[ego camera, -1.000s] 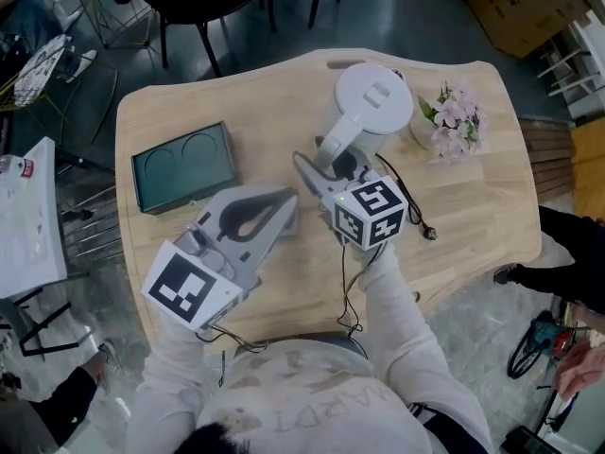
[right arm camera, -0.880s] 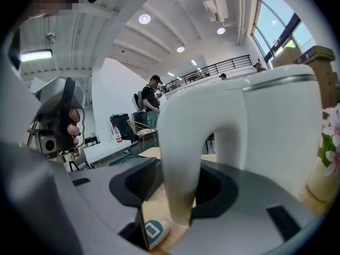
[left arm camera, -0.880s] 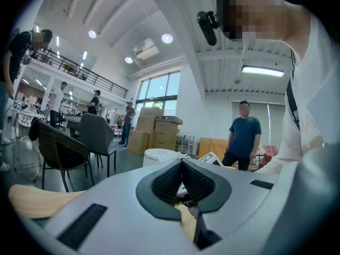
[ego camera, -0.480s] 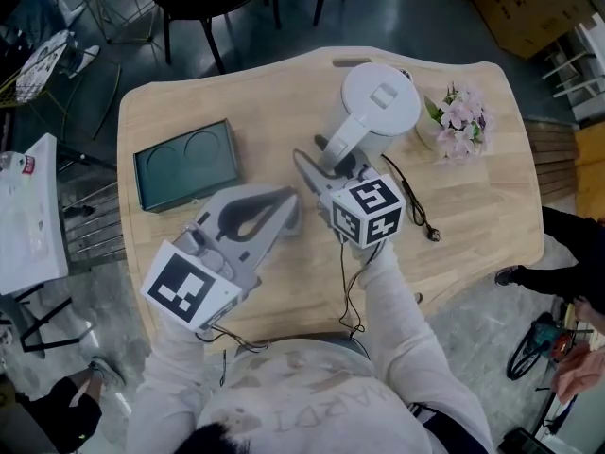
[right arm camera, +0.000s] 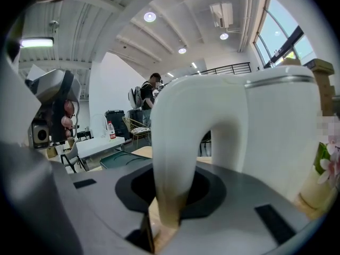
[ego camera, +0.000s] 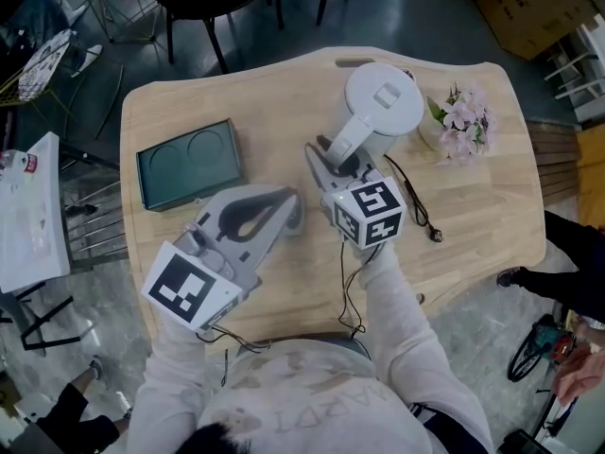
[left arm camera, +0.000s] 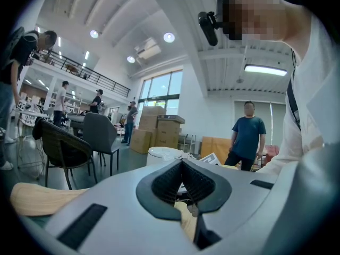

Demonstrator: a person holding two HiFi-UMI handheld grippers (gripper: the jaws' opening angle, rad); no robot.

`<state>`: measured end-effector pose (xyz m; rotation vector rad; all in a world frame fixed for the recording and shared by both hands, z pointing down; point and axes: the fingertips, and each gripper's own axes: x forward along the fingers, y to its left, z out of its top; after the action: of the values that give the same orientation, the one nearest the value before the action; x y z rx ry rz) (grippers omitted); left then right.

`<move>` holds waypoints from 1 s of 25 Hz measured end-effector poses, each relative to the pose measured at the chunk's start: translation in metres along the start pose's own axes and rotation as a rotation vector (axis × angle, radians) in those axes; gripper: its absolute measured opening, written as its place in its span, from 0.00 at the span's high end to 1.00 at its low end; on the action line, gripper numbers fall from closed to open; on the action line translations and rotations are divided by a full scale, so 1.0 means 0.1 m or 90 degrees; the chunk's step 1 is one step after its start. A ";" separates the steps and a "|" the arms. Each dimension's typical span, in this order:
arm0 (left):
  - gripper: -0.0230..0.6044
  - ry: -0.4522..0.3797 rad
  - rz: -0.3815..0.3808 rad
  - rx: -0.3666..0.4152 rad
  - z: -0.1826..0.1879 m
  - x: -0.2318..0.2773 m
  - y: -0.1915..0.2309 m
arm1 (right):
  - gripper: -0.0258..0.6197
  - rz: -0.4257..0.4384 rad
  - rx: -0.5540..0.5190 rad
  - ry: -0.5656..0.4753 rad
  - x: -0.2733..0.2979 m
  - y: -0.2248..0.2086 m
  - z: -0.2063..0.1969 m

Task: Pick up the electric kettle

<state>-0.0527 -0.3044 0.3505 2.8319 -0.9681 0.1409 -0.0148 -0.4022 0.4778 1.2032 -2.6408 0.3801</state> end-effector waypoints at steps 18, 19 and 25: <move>0.84 -0.003 0.005 0.004 0.05 -0.07 -0.04 | 0.82 0.053 -0.017 -0.053 -0.15 0.17 0.22; 0.84 -0.003 0.005 0.005 0.06 -0.07 -0.06 | 0.82 0.055 -0.018 -0.056 -0.18 0.18 0.24; 0.84 -0.012 -0.004 0.014 0.14 -0.06 -0.25 | 0.82 0.067 -0.040 -0.066 -0.45 0.32 0.41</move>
<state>-0.0417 -0.2832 0.3335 2.8606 -0.9670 0.1245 -0.0138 -0.3635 0.4213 1.0964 -2.7897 0.2578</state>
